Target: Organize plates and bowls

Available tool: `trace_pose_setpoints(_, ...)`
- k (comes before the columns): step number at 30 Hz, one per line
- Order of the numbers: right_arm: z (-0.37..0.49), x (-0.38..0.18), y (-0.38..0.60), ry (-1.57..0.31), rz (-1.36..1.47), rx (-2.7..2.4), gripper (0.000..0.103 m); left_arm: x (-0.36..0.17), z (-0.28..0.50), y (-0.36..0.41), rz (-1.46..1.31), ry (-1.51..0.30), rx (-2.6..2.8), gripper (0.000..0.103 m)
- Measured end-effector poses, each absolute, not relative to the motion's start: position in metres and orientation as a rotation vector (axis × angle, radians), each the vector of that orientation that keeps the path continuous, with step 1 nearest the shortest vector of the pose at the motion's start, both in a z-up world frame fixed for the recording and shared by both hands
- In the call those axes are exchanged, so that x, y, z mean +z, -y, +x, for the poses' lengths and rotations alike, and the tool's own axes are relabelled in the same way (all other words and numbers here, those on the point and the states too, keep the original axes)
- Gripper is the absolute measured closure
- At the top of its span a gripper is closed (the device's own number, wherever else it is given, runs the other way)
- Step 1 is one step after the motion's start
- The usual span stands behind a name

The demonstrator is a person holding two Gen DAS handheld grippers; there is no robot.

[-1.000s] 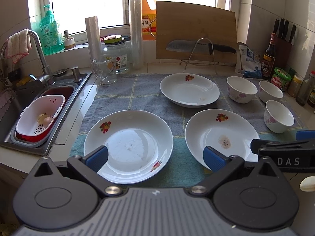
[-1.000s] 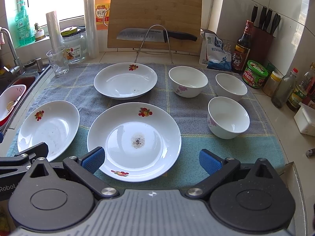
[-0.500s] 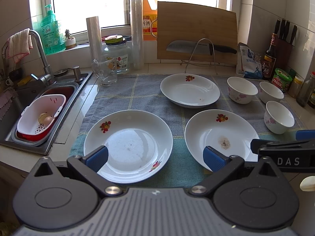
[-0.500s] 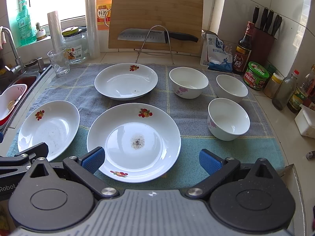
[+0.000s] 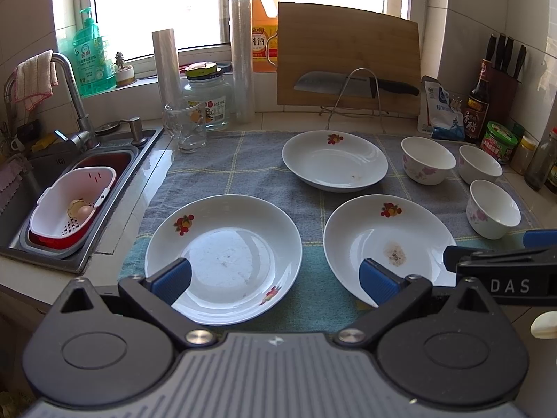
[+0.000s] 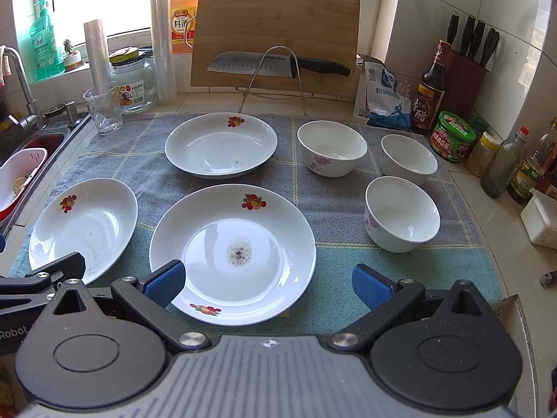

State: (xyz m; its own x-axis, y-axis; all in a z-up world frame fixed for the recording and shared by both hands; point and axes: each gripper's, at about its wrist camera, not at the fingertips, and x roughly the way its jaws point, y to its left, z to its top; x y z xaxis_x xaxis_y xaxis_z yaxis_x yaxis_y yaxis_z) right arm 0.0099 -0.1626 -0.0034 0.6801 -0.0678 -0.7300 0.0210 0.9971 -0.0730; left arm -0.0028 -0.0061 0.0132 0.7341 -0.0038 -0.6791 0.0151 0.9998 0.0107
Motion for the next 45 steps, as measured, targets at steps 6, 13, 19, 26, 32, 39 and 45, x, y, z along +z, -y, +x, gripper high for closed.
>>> trace_pose_setpoints(6, 0.011, -0.003, 0.166, -0.822, -0.063, -0.043, 0.000, 0.013, -0.003, 0.007, 0.019, -0.744, -0.005, 0.001)
trace_pose_setpoints(13, 0.012, -0.004, 0.169, -0.819, -0.068, -0.033, 0.000, 0.011, -0.004, 0.010, 0.011, -0.729, -0.002, 0.001)
trace_pose_setpoints(19, 0.012, -0.004, 0.172, -0.814, -0.069, -0.015, 0.000, 0.010, -0.006, 0.014, -0.002, -0.709, -0.002, 0.001)
trace_pose_setpoints(26, 0.017, -0.003, 0.175, -0.798, -0.082, 0.049, 0.000, 0.013, -0.009, 0.017, -0.046, -0.691, -0.012, 0.001)
trace_pose_setpoints(32, 0.025, 0.001, 0.178, -0.748, -0.119, 0.162, 0.000, 0.012, -0.016, 0.017, -0.085, -0.666, 0.003, 0.001)
trace_pose_setpoints(39, 0.043, 0.005, 0.177, -0.663, -0.170, 0.325, 0.000, 0.010, -0.029, 0.007, -0.083, -0.621, 0.112, 0.001)
trace_pose_setpoints(45, 0.069, -0.003, 0.163, -0.675, -0.167, 0.446, 0.000, -0.007, -0.041, -0.007, -0.022, -0.607, 0.171, 0.001)
